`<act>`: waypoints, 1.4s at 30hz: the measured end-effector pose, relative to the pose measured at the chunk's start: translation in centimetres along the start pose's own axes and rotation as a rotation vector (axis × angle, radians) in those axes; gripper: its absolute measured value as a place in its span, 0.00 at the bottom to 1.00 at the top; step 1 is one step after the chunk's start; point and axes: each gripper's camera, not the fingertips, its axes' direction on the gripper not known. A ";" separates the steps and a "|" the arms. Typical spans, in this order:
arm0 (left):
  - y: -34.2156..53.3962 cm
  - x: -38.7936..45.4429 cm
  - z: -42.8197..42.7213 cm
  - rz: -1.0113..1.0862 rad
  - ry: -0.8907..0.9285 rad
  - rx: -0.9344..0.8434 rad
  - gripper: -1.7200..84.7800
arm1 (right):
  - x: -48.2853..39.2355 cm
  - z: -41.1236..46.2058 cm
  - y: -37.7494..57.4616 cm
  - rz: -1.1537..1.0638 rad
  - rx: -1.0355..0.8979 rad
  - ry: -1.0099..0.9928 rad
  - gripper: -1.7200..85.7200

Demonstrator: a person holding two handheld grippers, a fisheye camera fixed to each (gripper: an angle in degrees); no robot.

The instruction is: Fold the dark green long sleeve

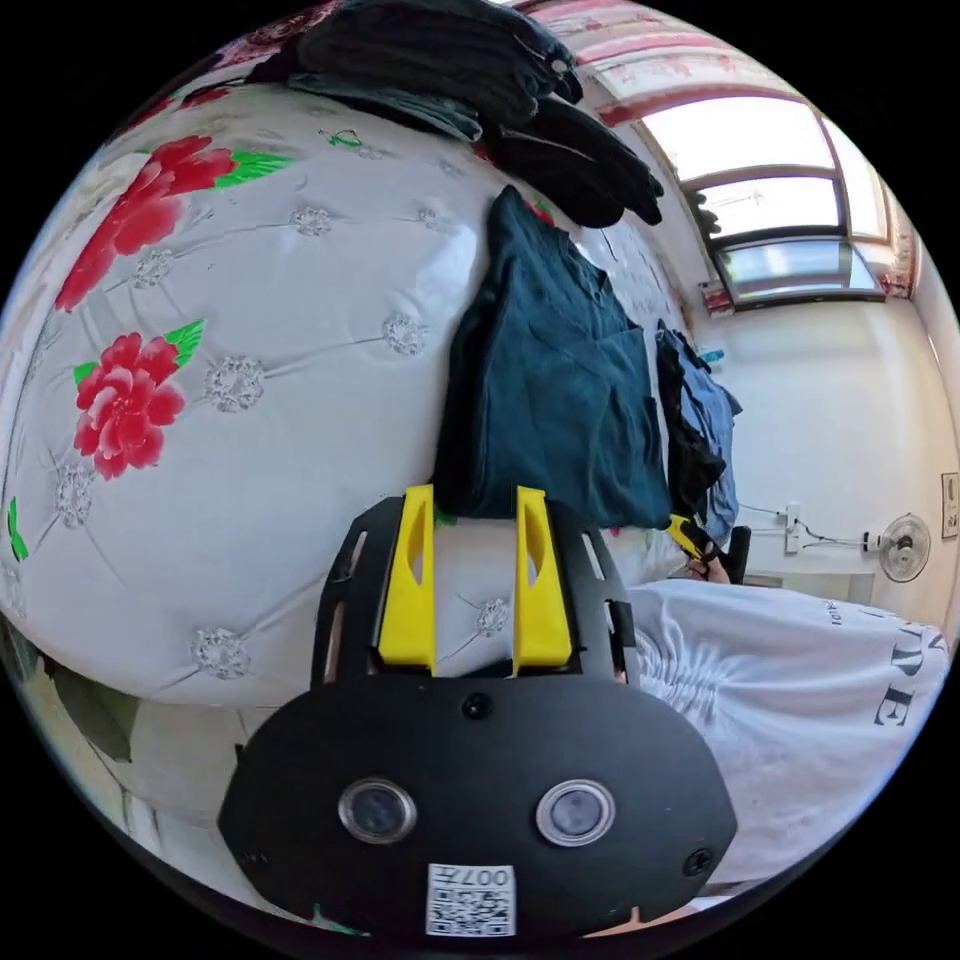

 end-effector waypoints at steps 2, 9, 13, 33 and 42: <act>-0.9 1.1 0.8 0.029 -0.073 -0.030 0.13 | -0.1 2.4 -1.3 -0.014 -0.055 -0.010 0.07; -1.0 0.1 -0.8 0.050 0.081 -0.062 0.09 | 0.0 2.8 -4.6 -0.098 -0.172 -0.009 0.04; 2.4 -0.3 -3.4 0.050 0.272 -0.004 0.08 | 1.3 -0.7 -2.9 -0.096 -0.128 -0.159 0.03; -18.9 -1.4 -5.9 -0.306 0.363 0.343 0.14 | 0.3 1.6 -28.8 -0.043 0.164 -0.309 0.06; -9.4 -4.4 -2.1 -0.236 0.223 0.210 0.15 | 11.8 9.3 -19.4 0.271 0.181 -0.263 0.12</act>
